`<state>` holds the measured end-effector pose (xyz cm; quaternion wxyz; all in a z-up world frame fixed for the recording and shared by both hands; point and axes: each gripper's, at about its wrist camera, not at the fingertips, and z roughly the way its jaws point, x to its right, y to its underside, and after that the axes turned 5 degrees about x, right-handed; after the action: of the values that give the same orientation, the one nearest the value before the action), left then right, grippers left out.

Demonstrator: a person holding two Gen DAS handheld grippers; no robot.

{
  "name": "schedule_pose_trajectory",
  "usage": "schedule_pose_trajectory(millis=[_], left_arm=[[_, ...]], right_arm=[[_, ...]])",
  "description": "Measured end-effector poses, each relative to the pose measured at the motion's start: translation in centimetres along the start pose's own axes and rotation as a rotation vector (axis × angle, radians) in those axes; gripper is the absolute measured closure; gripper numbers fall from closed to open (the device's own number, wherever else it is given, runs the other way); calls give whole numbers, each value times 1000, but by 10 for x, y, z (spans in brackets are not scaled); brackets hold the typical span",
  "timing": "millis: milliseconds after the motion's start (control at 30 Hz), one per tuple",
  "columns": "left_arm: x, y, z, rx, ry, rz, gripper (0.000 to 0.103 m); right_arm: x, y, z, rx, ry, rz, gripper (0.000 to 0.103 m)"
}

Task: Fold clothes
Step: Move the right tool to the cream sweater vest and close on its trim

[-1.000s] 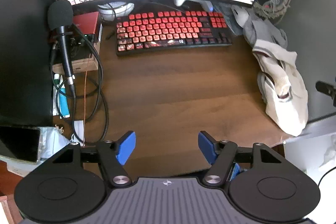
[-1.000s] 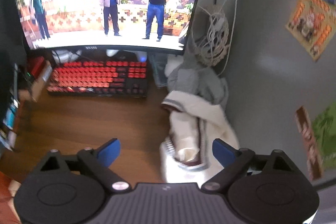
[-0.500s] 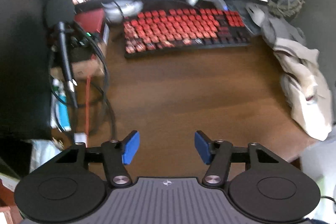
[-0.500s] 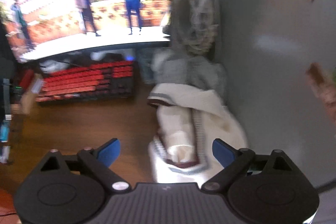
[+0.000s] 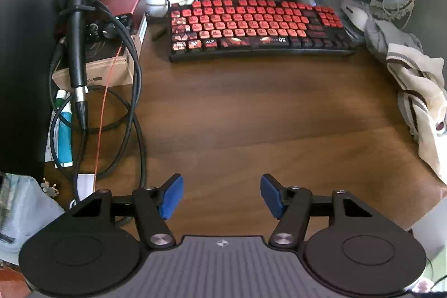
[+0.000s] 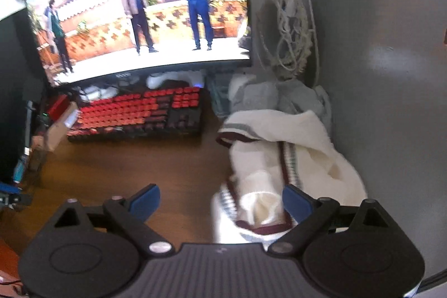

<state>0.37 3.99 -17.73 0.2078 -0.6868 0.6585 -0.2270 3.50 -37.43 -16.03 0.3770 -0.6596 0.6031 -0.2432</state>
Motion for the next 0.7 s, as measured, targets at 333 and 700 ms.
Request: schedule_pose_trajectory(millis=[333, 700], left_arm=[[8, 26, 2, 114, -3, 41, 28], [-4, 40, -1, 122, -3, 11, 24]], right_arm=[[-12, -22, 43, 91, 235, -478, 56], [-26, -25, 120, -6, 303, -798, 50]])
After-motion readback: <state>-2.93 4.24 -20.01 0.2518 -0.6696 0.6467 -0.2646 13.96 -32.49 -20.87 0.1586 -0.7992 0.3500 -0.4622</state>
